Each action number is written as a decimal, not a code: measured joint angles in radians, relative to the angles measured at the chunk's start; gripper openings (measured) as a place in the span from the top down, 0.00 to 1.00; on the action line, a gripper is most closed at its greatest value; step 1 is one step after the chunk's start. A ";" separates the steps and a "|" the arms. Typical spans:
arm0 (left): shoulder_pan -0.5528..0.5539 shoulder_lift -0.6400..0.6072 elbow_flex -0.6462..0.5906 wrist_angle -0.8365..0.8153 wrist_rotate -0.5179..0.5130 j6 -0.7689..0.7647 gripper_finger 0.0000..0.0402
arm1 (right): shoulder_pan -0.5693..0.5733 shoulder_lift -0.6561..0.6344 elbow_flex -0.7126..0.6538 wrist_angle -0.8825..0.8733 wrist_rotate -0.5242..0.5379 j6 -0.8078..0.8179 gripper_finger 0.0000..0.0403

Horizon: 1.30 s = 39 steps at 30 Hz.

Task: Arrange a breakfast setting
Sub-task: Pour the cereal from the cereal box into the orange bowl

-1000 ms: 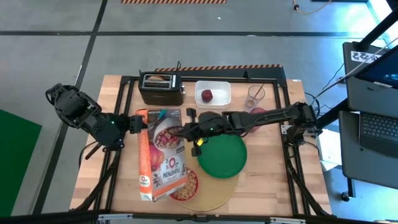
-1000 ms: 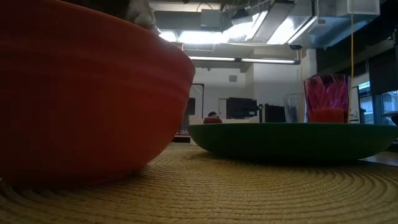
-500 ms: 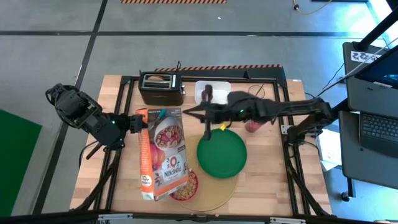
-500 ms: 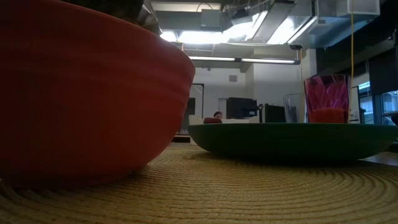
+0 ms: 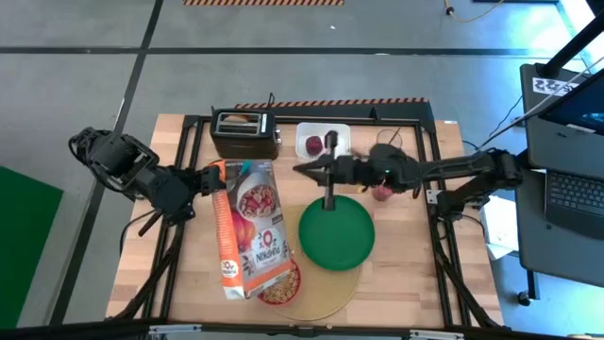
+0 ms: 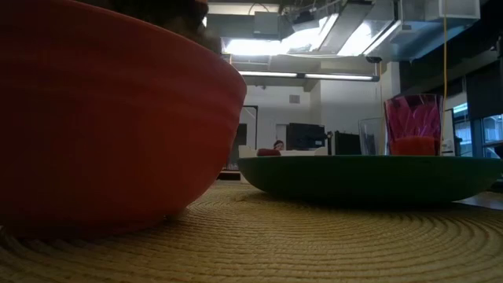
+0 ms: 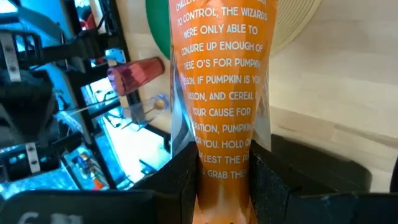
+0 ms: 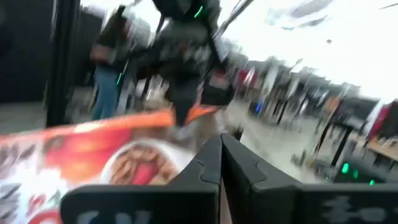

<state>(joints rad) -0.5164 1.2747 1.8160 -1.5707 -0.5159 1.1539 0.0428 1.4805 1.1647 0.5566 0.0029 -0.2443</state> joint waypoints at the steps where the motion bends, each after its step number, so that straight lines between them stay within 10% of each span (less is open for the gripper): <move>1: 0.005 0.000 0.000 0.002 0.015 -0.006 0.73 | -0.008 -0.008 -0.047 0.080 0.012 0.020 0.98; 16: 0.086 -0.014 0.000 0.016 0.199 -0.191 0.73 | -0.117 -0.097 -0.344 0.416 0.000 0.132 0.97; 39: 0.503 -0.171 -0.024 0.217 0.708 -0.473 0.73 | -0.308 -0.099 -0.561 1.014 -0.093 0.313 0.97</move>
<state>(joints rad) -0.0138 1.1034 1.7920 -1.3540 0.1923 0.6814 -0.2652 1.3817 0.6032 1.5709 -0.0896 0.0687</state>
